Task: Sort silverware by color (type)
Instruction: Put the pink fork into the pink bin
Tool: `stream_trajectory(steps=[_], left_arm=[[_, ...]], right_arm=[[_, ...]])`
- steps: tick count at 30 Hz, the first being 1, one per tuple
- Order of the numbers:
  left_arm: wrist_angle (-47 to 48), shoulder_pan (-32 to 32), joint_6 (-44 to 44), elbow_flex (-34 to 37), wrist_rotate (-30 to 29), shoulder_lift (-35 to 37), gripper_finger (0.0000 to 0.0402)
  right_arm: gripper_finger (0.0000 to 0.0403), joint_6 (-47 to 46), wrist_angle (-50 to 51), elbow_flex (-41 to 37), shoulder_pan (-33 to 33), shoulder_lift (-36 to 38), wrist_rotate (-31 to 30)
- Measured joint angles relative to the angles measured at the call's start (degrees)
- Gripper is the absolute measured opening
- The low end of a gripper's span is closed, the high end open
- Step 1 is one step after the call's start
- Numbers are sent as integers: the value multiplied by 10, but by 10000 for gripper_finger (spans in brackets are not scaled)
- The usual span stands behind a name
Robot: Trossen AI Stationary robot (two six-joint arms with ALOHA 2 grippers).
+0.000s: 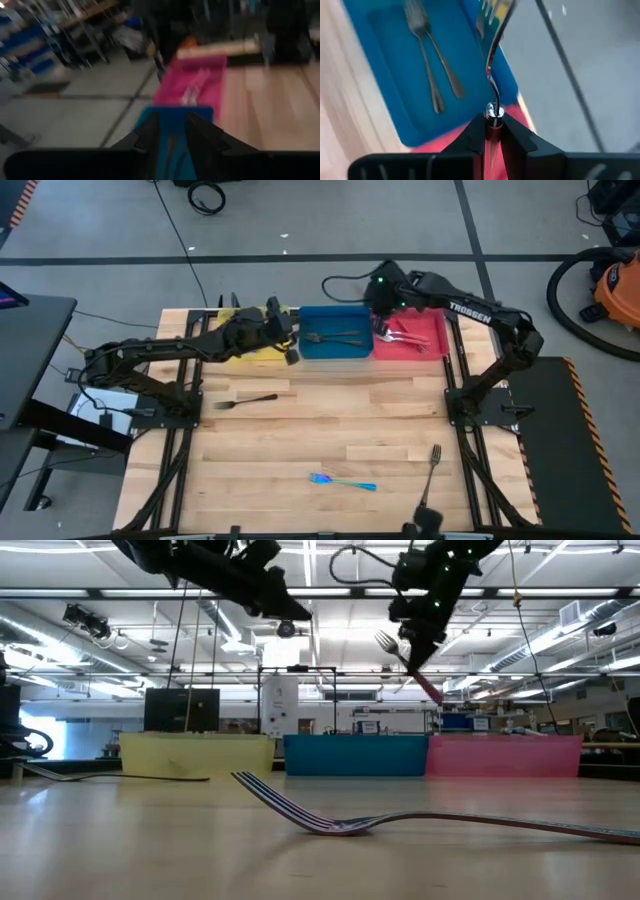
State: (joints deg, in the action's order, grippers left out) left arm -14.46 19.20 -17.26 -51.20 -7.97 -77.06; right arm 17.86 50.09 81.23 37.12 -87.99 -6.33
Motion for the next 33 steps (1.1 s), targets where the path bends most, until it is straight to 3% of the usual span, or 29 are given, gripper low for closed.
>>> stream_trajectory(steps=[7,10,21,33], left_arm=[[117,-1,-13,0,1,-6,98],[122,-1,-11,1,1,-5,98],[123,-1,18,1,1,-5,98],[201,-2,98,1,1,-5,98]], right_arm=[[44,-42,39,-27,74,-1,-17],[44,-42,44,-60,92,-4,-15],[46,-42,73,-151,106,-9,-20],[49,-42,1,-246,119,-9,-29]])
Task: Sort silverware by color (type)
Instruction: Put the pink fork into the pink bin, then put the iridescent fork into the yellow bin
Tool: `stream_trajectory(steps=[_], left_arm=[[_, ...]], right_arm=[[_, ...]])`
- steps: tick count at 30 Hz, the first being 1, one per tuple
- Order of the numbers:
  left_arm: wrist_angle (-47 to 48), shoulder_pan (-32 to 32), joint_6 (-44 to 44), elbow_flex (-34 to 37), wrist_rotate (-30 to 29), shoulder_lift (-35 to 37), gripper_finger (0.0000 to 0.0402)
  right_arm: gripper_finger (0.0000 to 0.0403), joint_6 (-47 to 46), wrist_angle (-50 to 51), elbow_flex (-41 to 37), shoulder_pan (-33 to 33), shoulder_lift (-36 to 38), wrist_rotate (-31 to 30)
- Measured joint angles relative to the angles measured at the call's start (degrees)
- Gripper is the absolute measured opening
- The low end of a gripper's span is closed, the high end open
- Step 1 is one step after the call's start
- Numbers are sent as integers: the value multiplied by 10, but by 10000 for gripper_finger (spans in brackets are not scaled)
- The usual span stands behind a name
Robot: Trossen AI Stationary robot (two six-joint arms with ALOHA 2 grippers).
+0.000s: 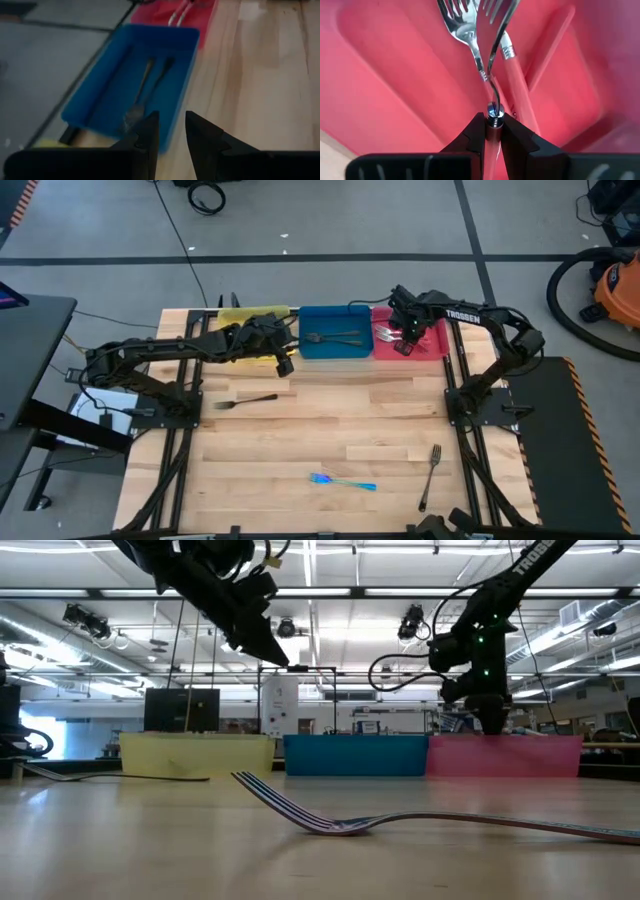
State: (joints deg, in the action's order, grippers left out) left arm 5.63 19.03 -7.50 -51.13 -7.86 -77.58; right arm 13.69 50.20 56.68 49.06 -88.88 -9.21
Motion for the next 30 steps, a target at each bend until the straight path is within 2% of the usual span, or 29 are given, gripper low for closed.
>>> stream_trajectory(steps=[7,17,23,27,30], left_arm=[[85,0,55,0,-5,0,98],[185,0,97,0,-7,0,98],[217,-24,114,0,3,-1,98],[209,-64,114,0,31,-5,98],[207,-94,114,0,32,-5,98]], right_arm=[[79,-1,-24,-13,-1,0,-5],[137,0,-37,-13,-19,0,-61],[150,-1,-21,9,-46,0,-93],[149,-25,-1,47,-66,0,-83],[150,-63,27,75,-78,0,-42]])
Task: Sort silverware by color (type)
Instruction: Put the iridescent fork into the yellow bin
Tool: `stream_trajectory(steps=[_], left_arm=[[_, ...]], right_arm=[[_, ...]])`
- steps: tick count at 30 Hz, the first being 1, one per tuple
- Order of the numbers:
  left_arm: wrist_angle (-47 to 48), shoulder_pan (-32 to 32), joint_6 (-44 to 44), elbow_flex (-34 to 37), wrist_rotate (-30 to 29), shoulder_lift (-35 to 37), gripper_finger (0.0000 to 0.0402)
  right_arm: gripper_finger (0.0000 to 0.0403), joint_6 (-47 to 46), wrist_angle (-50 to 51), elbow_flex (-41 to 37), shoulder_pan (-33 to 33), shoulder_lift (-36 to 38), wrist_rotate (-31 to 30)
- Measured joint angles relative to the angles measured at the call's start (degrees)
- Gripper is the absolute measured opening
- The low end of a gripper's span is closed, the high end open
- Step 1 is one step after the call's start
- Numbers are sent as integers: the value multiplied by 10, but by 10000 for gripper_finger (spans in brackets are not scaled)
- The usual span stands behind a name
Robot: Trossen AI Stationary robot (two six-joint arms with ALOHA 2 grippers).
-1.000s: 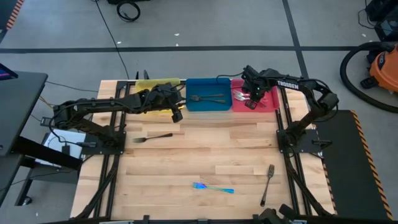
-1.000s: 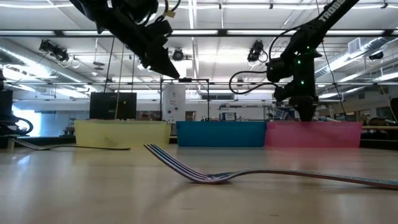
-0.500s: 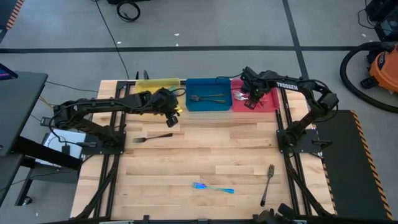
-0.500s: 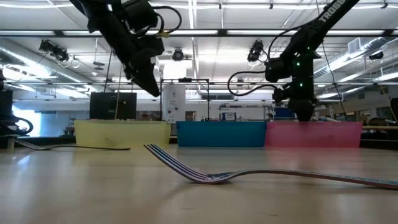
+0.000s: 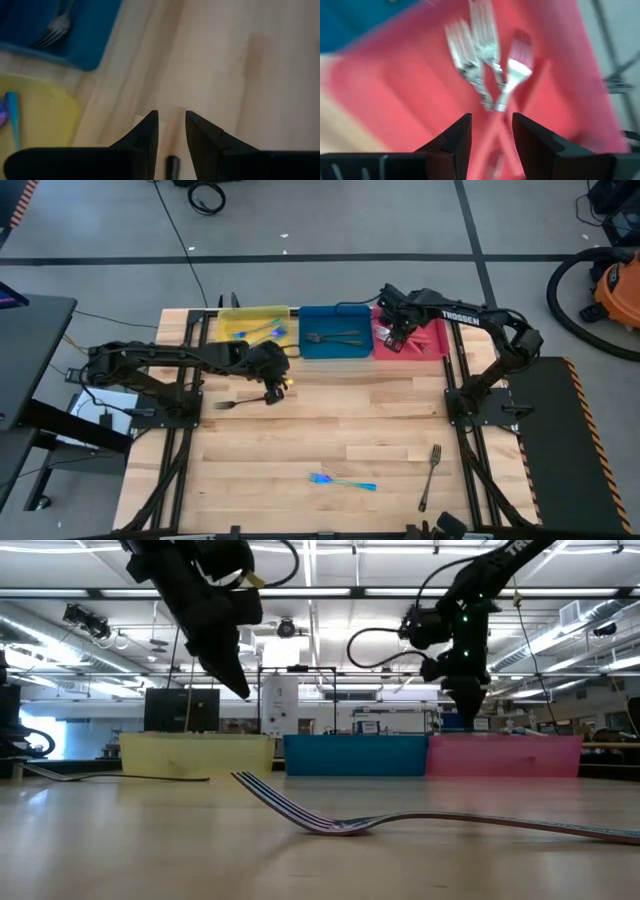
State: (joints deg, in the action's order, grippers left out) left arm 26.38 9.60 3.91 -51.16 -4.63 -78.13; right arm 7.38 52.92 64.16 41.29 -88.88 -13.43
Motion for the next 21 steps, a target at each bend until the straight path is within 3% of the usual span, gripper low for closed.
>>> stream_trajectory(steps=[5,11,15,21], left_arm=[[0,-45,27,0,0,0,98],[1,-83,44,0,-2,0,98],[0,-90,54,0,-2,0,98],[0,-78,31,0,-4,0,98]], right_arm=[[149,-73,39,19,-24,0,136],[150,-80,33,5,-92,0,333],[149,-87,-16,-1,-165,0,378],[149,-89,-162,-1,-281,0,388]])
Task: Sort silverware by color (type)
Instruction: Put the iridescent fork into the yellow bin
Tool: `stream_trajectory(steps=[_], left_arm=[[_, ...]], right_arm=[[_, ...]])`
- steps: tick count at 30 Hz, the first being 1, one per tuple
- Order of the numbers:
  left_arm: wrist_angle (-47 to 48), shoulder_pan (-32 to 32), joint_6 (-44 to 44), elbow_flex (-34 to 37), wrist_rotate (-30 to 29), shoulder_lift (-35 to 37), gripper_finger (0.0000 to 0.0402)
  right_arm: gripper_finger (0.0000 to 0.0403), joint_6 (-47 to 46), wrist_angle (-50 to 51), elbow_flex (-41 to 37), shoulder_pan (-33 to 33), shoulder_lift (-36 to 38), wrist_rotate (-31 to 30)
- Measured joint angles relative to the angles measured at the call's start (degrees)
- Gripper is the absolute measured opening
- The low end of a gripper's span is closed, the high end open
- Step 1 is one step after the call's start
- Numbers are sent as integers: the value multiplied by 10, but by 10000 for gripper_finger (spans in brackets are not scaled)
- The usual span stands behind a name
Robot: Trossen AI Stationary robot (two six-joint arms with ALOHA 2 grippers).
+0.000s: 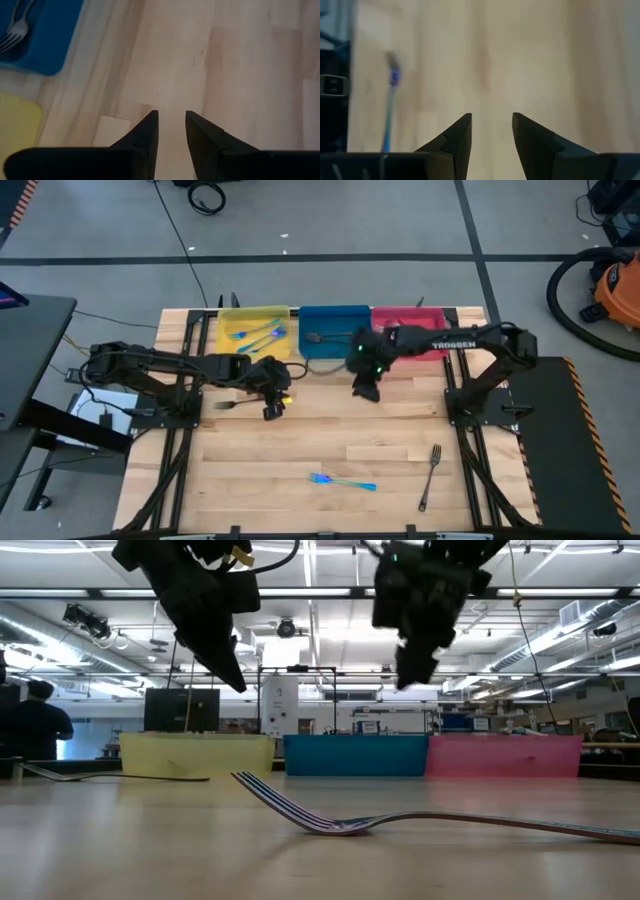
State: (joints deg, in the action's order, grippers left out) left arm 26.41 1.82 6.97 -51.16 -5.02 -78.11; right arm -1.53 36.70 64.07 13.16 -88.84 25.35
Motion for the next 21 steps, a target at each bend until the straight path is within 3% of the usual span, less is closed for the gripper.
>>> stream_trajectory(steps=[11,16,21], left_arm=[[16,-8,14,0,3,0,98],[23,-26,36,0,4,1,98],[22,-47,59,0,4,1,98]], right_arm=[[147,1,-196,0,-158,-13,-2],[147,0,-244,0,-202,-63,-3],[147,-61,-300,0,-225,-118,-4]])
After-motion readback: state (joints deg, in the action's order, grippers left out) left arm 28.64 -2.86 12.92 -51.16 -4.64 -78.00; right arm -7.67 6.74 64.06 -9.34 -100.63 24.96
